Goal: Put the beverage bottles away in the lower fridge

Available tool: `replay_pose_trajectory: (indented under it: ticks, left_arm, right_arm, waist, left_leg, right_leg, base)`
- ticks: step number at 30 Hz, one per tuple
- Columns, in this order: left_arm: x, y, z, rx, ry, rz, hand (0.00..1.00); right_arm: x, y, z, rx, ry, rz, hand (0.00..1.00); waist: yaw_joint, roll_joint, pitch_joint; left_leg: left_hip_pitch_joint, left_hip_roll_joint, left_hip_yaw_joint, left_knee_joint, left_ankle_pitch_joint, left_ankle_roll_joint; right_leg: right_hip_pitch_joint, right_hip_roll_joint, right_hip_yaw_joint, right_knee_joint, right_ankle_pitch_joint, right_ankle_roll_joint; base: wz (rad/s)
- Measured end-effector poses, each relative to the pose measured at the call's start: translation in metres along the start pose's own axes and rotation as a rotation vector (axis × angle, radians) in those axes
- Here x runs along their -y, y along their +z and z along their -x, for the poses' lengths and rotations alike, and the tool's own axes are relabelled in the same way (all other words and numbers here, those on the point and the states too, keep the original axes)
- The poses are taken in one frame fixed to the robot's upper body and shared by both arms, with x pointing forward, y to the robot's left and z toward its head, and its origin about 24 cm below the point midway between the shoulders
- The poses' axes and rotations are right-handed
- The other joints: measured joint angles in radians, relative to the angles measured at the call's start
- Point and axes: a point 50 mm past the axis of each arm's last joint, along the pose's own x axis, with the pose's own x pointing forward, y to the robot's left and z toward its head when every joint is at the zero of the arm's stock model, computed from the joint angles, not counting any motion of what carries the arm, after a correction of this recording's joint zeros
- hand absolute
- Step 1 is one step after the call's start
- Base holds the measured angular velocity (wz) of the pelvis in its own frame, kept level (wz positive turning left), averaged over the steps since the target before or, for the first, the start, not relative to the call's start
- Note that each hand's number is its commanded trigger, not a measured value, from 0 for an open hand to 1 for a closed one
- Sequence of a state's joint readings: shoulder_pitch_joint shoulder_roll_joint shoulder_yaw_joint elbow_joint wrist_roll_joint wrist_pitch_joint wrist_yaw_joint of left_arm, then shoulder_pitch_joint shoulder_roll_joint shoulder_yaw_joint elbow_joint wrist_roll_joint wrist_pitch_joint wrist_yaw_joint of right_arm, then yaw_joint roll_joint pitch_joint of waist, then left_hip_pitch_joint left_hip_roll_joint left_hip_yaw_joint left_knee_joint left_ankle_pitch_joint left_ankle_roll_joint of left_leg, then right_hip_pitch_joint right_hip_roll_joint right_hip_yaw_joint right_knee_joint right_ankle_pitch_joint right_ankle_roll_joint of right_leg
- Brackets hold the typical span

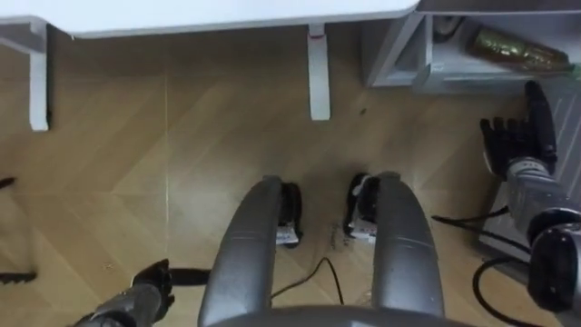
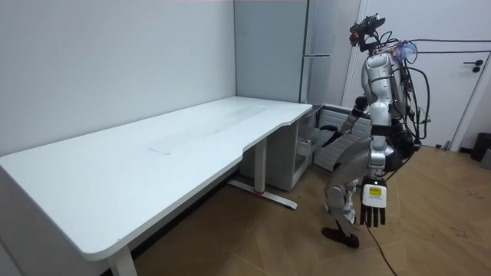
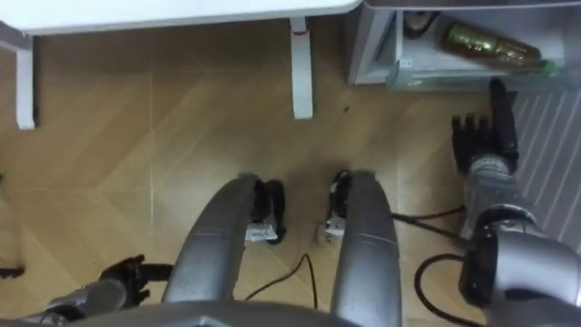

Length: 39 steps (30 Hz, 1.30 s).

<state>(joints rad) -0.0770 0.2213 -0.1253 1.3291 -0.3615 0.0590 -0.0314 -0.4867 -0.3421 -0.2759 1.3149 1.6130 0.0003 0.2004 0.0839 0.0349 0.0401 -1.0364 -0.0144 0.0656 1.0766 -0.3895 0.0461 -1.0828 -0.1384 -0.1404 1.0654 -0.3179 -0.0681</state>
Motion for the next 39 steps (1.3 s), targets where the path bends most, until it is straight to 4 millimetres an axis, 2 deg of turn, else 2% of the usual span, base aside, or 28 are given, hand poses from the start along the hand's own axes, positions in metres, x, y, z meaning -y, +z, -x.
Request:
replay_pose_trajectory:
  ticks: [3, 7, 9, 14, 19, 23, 28, 31, 34, 36, 38, 39]
  left_arm:
    - [0.0, 0.001, 0.0, 0.003, 0.002, -0.001, 0.0]
    - [0.001, 0.003, 0.0, 0.011, 0.002, -0.016, 0.0]
    - [0.0, 0.005, 0.0, 0.021, 0.004, -0.018, 0.0]
    - [0.001, 0.009, 0.0, 0.043, 0.006, -0.032, 0.0]
    - [-0.001, 0.012, 0.001, 0.069, 0.009, -0.02, 0.0]
    - [-0.007, 0.014, 0.001, 0.086, 0.029, -0.024, 0.0]
    - [-0.009, 0.007, 0.003, 0.094, 0.042, -0.026, 0.0]
    - [-0.013, -0.005, 0.004, 0.077, 0.052, -0.02, 0.0]
    - [-0.016, -0.015, 0.005, 0.058, 0.057, -0.011, 0.0]
    - [-0.017, -0.022, 0.006, 0.047, 0.059, -0.009, 0.0]
    - [-0.019, -0.025, 0.007, 0.048, 0.064, -0.009, 0.0]
    - [-0.02, -0.028, 0.007, 0.044, 0.067, -0.009, 0.0]
  right_arm:
    - [-0.018, -0.003, -0.005, -0.009, 0.043, 0.005, 0.0]
    - [-0.023, -0.002, -0.006, -0.022, 0.055, 0.04, 0.0]
    - [-0.026, -0.004, -0.006, -0.031, 0.063, 0.056, 0.0]
    - [-0.029, 0.003, -0.007, -0.03, 0.047, 0.108, 0.0]
    - [-0.04, 0.001, -0.01, -0.031, 0.023, 0.114, 0.0]
    - [-0.044, 0.01, -0.01, -0.009, -0.018, 0.158, 0.0]
    - [-0.057, 0.01, -0.011, 0.004, -0.059, 0.194, 0.0]
    - [-0.066, 0.005, -0.011, -0.004, -0.089, 0.228, 0.0]
    - [-0.084, 0.002, -0.011, 0.005, -0.029, 0.226, 0.0]
    - [-0.11, -0.004, -0.009, 0.004, 0.053, 0.231, 0.0]
    - [-0.122, -0.008, -0.008, 0.007, 0.097, 0.225, 0.0]
    - [-0.121, -0.011, -0.008, 0.002, 0.1, 0.272, 0.0]
  waist:
    - [0.006, -0.005, 0.0008]
    - [0.005, -0.019, 0.003]
    - [0.007, -0.032, 0.0086]
    - [0.006, -0.038, 0.0084]
    - [0.01, -0.041, 0.0087]
    - [0.033, -0.041, 0.0086]
    - [0.033, -0.043, 0.0075]
    - [0.032, -0.046, 0.0081]
    - [0.033, -0.047, 0.0081]
    - [0.033, -0.047, 0.0083]
    - [0.032, -0.047, 0.0084]
    - [0.025, -0.047, 0.0082]
  left_leg:
    - [-0.019, -0.002, -0.002, 0.033, -0.01, 0.002]
    - [-0.049, -0.003, -0.001, 0.047, -0.01, 0.003]
    - [-0.059, -0.002, 0.006, 0.053, -0.011, 0.005]
    - [-0.063, -0.016, 0.004, 0.052, -0.012, 0.006]
    - [-0.063, -0.015, 0.015, 0.047, -0.012, 0.008]
    - [-0.061, -0.018, 0.016, 0.04, -0.012, 0.01]
    - [-0.053, -0.031, 0.018, 0.009, 0.002, 0.015]
    - [-0.032, -0.029, 0.025, -0.008, 0.003, 0.013]
    - [-0.024, -0.03, 0.026, -0.03, 0.01, 0.008]
    - [-0.014, -0.026, 0.028, -0.046, 0.012, 0.003]
    - [-0.001, -0.019, 0.024, -0.052, 0.013, 0.002]
    - [0.005, -0.015, 0.012, -0.052, 0.012, -0.003]
  right_leg:
    - [-0.018, -0.012, -0.004, 0.038, -0.019, -0.005]
    - [-0.045, -0.018, -0.006, 0.051, -0.02, -0.006]
    - [-0.057, -0.028, -0.006, 0.065, -0.022, -0.009]
    - [-0.061, -0.038, -0.003, 0.07, -0.026, -0.004]
    - [-0.07, -0.041, 0.003, 0.065, -0.024, 0.001]
    - [-0.07, -0.05, 0.0, 0.061, -0.022, 0.003]
    - [-0.068, -0.064, -0.001, 0.044, -0.019, 0.009]
    - [-0.055, -0.066, 0.001, 0.035, -0.018, 0.008]
    - [-0.051, -0.066, 0.0, 0.021, -0.007, 0.008]
    - [-0.045, -0.066, -0.006, 0.01, -0.005, -0.003]
    - [-0.027, -0.065, -0.018, 0.005, -0.006, -0.018]
    - [-0.011, -0.058, -0.029, -0.004, -0.007, -0.021]
  base:
    - [0.11]
    - [0.03]
    - [-0.04]
    - [0.04]
    - [-0.07]
    - [-0.01]
    - [0.04]
    - [-0.04]
    - [0.0]
    - [-0.02]
    - [0.02]
    - [0.0]
